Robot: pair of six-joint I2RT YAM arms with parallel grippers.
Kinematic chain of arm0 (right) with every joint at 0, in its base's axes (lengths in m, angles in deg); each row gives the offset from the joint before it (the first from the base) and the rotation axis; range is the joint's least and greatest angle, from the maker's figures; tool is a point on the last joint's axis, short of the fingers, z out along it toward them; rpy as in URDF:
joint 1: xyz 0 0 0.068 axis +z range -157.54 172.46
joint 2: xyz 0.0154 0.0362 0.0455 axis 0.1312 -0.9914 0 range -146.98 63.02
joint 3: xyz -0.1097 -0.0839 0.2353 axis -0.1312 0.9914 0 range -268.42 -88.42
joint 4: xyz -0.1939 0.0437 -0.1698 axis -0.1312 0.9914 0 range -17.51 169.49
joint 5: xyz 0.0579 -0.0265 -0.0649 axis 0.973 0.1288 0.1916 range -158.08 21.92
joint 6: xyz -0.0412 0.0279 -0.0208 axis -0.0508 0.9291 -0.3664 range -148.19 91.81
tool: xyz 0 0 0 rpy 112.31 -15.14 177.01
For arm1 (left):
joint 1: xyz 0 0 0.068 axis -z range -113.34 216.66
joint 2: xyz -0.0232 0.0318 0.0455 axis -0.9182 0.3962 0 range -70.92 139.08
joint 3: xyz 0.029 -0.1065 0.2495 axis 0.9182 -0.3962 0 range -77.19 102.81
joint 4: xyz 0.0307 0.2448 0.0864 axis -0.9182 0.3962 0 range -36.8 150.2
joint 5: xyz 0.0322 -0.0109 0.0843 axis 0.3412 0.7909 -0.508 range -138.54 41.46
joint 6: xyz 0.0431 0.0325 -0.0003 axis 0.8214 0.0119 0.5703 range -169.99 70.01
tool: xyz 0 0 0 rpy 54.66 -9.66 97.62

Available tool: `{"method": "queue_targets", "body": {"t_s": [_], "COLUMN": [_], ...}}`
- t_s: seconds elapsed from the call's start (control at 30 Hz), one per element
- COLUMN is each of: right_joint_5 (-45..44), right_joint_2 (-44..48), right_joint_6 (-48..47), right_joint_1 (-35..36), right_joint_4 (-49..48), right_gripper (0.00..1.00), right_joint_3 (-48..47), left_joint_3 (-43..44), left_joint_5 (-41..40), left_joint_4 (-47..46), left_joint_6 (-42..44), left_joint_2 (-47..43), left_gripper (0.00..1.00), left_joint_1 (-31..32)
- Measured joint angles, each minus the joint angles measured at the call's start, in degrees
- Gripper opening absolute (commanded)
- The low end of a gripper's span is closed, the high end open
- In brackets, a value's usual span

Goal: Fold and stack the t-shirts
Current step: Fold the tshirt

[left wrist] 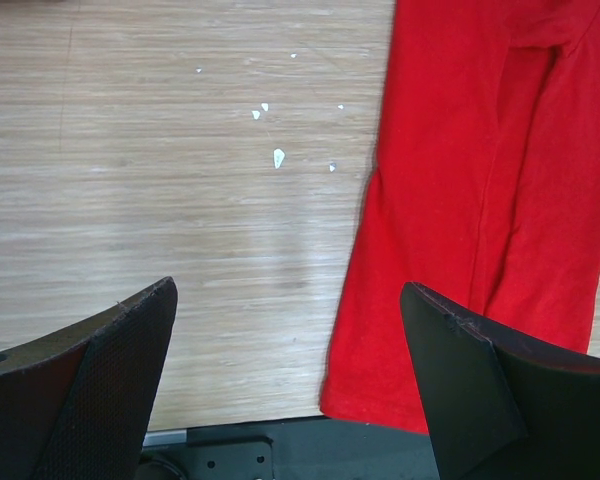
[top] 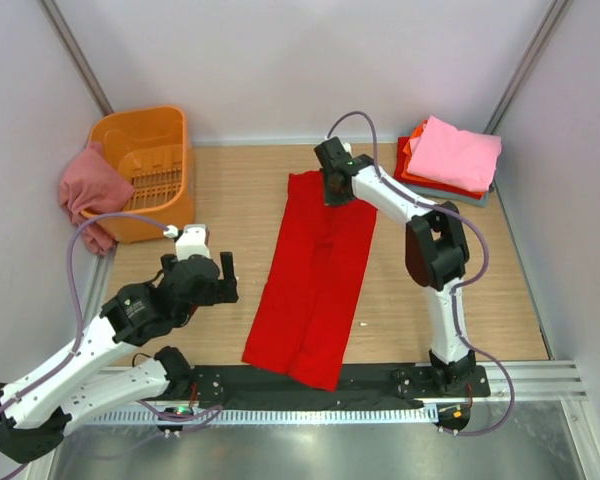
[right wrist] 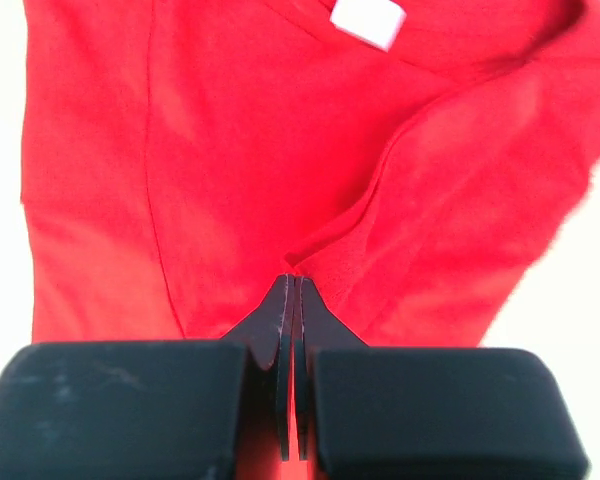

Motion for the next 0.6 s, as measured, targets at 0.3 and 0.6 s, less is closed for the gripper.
{"method": "queue_targets", "body": {"t_s": [0.3, 0.6], "right_joint_5": [-0.55, -3.48], "right_joint_2": [9.53, 17.4], "right_joint_6": [4.74, 13.29], "right_joint_1": [0.35, 0.85], "right_joint_4": [-4.76, -6.45], "right_gripper": [0.01, 0.56], "right_joint_3": [18.53, 33.99], "left_joint_3": [-0.26, -0.55], "left_joint_5": [0.22, 0.94], "left_joint_4": [-0.11, -0.39], "left_joint_6": [0.02, 0.22], "left_joint_2": [-0.26, 0.2], "left_gripper": [0.93, 0.93], "left_joint_1": [0.0, 0.0]}}
